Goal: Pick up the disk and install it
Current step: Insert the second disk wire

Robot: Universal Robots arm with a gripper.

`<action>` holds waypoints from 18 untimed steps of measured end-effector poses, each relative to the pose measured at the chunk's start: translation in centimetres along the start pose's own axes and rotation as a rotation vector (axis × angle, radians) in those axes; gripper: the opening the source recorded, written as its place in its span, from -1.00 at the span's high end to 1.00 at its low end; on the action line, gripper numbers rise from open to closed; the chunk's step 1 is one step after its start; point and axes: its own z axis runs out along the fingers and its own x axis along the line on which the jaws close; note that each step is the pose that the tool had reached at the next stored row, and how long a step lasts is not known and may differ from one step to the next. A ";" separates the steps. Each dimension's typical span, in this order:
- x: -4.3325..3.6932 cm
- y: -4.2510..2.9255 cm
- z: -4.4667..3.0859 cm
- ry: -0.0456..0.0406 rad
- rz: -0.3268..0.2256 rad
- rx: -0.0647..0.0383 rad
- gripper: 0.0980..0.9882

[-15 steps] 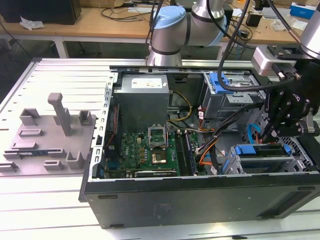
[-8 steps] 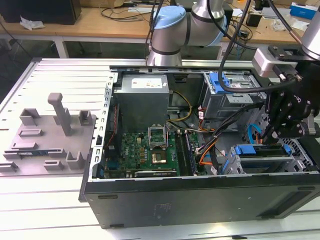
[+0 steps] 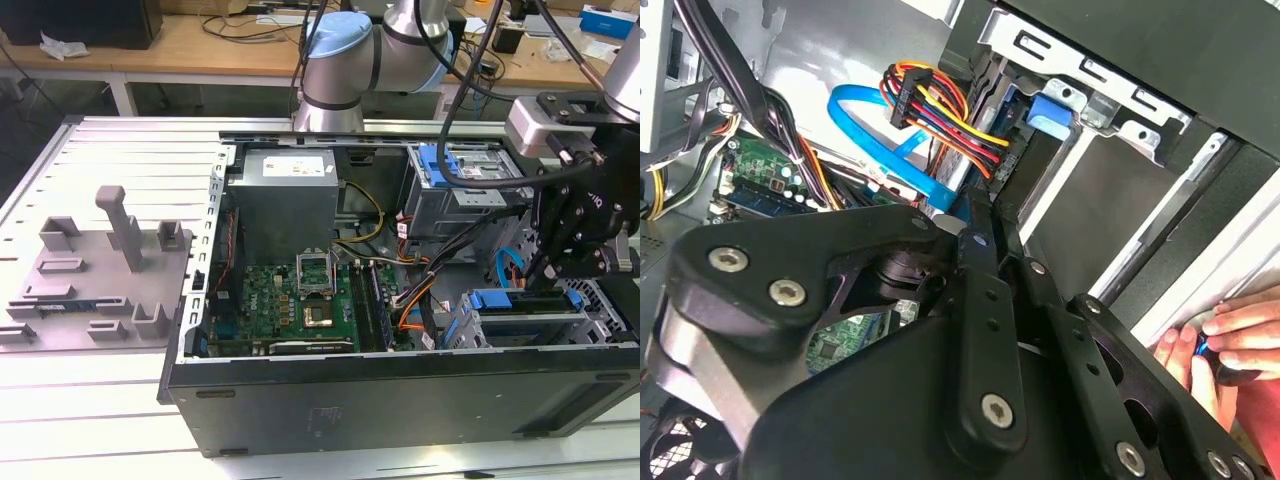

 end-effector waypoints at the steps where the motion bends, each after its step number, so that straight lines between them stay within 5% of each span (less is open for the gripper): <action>1: 0.01 0.00 0.02 -0.0002 0.000 0.000 0.86; 18: 0.15 -0.23 0.44 0.0004 0.000 -0.003 0.86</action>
